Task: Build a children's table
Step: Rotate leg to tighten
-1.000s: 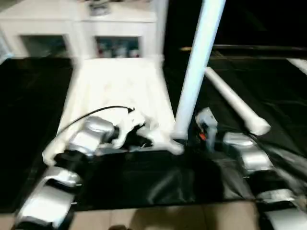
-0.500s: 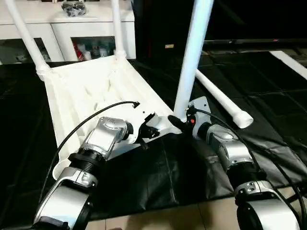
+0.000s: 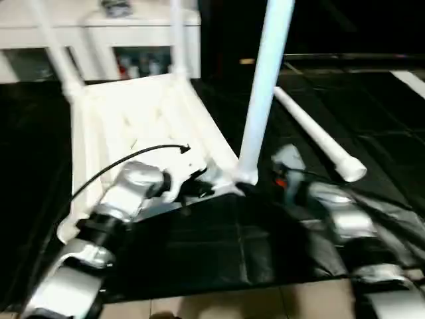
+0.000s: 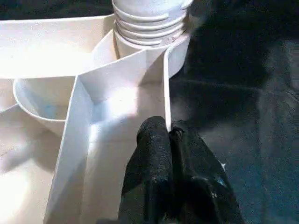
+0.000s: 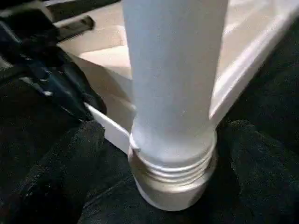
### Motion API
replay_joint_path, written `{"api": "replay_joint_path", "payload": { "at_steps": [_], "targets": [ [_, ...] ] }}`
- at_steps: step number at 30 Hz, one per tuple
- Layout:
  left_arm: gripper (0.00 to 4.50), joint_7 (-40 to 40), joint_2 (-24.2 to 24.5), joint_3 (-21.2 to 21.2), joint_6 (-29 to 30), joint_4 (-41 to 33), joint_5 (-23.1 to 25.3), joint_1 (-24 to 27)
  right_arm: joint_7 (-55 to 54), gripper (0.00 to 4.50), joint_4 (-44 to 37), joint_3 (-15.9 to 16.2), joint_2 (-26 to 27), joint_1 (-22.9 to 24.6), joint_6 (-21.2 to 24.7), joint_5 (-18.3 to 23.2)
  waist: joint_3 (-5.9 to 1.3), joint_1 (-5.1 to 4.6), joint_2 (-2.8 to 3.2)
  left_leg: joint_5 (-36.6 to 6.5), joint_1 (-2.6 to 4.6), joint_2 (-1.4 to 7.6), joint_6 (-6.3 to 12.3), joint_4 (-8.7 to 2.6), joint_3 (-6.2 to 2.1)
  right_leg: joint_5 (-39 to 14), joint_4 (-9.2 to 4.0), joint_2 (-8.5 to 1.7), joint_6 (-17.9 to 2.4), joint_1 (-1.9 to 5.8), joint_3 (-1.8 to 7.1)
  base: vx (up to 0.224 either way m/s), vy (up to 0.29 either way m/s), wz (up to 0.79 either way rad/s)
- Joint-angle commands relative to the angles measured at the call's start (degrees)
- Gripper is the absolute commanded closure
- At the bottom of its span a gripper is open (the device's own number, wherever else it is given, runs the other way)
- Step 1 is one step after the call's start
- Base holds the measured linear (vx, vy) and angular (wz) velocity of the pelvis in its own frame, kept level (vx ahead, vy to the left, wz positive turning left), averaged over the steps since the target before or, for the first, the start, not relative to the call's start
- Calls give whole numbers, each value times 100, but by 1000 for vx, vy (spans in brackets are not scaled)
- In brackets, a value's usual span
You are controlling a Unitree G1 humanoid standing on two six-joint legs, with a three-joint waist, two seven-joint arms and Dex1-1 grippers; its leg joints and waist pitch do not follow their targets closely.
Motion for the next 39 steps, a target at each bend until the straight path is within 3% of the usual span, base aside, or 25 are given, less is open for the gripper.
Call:
{"api": "replay_joint_path", "payload": {
  "at_steps": [1,5,13,14,19,39],
  "targets": [
    [450,-624,140,-140,-348,-91,-178,-64,572,9,-190,122,-238,55,-59,71,-447,22,-15,-953,69,366,450,-387,-100,-1733,-385,-525,-704,377,452,0,0,0],
    [450,-1403,376,-329,-602,54,-204,-108,1187,9,-104,439,-439,-61,-337,-64,-455,126,2,-857,78,367,431,-379,-96,-1762,-370,-536,-688,347,459,0,0,0],
    [450,-1853,532,-624,-958,229,-23,-208,1491,9,203,796,-466,-367,-650,-385,-461,196,15,-901,104,392,323,-390,-96,-1689,-347,-536,-772,340,476,0,0,0],
    [450,-1921,535,-644,-1007,240,-20,-215,1577,9,230,842,-459,-407,-667,-391,-465,198,-13,-891,96,394,323,-388,-96,-1697,-333,-548,-764,352,477,0,0,0],
    [450,-2013,558,-672,-1065,191,0,-184,1782,9,290,925,-399,-484,-606,-325,-475,198,-41,-773,78,397,369,-383,-94,-1586,-310,-542,-772,359,476,0,0,0],
    [450,-2013,551,-710,-1219,319,36,-218,2054,182,530,1062,-194,-598,-628,-320,-476,201,-28,-805,83,396,328,-383,-94,-1740,-329,-546,-705,356,474,0,0,0]
  ]
}}
